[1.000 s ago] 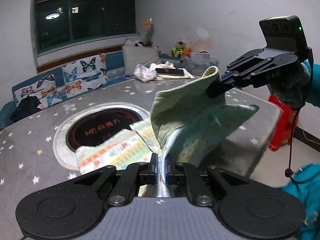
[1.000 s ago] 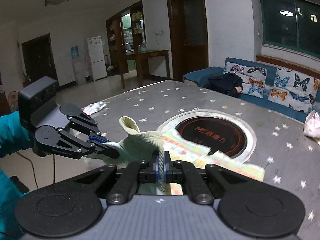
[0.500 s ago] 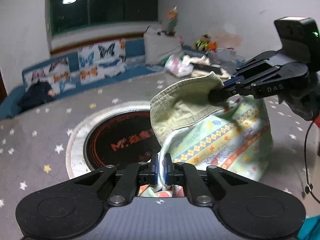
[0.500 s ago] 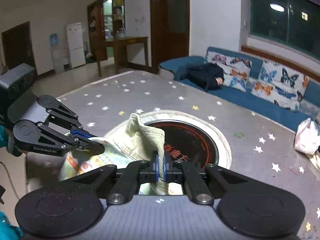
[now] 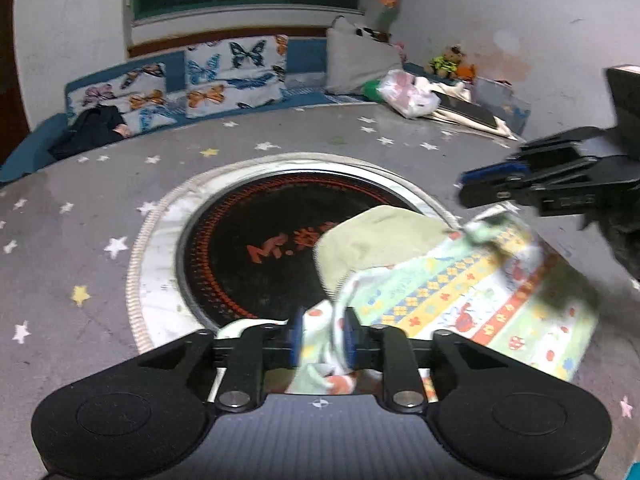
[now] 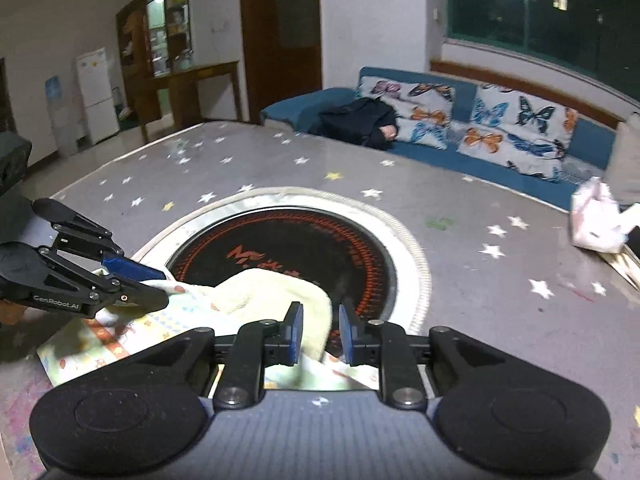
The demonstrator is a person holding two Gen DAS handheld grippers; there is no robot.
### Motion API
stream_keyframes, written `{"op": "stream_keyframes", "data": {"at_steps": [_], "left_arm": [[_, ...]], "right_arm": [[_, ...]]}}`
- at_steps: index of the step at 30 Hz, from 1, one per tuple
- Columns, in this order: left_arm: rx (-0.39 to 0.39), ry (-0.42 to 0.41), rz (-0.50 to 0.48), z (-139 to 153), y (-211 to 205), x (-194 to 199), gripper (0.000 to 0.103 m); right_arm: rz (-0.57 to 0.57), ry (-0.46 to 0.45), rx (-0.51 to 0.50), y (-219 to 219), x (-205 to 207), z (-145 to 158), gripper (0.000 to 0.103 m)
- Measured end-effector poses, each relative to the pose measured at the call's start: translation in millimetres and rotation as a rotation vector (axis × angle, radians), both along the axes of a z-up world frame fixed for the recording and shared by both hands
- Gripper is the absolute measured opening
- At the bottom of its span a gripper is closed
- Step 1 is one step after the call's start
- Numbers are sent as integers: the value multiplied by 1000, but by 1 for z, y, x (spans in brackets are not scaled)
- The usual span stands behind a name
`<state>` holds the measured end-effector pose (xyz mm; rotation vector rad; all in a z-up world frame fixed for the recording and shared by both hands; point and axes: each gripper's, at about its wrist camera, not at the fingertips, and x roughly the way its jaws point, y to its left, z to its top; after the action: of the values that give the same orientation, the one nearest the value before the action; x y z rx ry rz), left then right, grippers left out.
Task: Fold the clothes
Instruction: 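Lay the hem down over the collar and open both grippers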
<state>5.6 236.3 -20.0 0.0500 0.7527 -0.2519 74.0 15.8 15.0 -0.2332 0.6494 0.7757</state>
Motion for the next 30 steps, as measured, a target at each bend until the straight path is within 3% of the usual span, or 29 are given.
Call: {"op": "stream_keyframes", "data": {"at_steps": [6,10,13,16,20,25,30], "left_arm": [[-19,-10,67,0,5,-2,37],[-11,-12,110,2,6,-5,46],[-10,-8,146,4,13,-6,46],[-9,-13,188,8,20,-8,46],[-36,-37,172,16,13,-18,46],[-71,-67,152,27,3,-30,46],[-106,-24,103,12,-19,-21,46]], "right_arm": [[21,44,21,-13,-27,-10,19],[-43,95,13,-20,-23,-34,19],[-98,108,34,-30,-16,-42,19],[-140,97,35,-38,-14,-40,19],[-147,61,26,-37,-18,-34,19],[-98,37,59,-17,-25,-25,39],[-50,58,67,14,-22,-31,41]]}}
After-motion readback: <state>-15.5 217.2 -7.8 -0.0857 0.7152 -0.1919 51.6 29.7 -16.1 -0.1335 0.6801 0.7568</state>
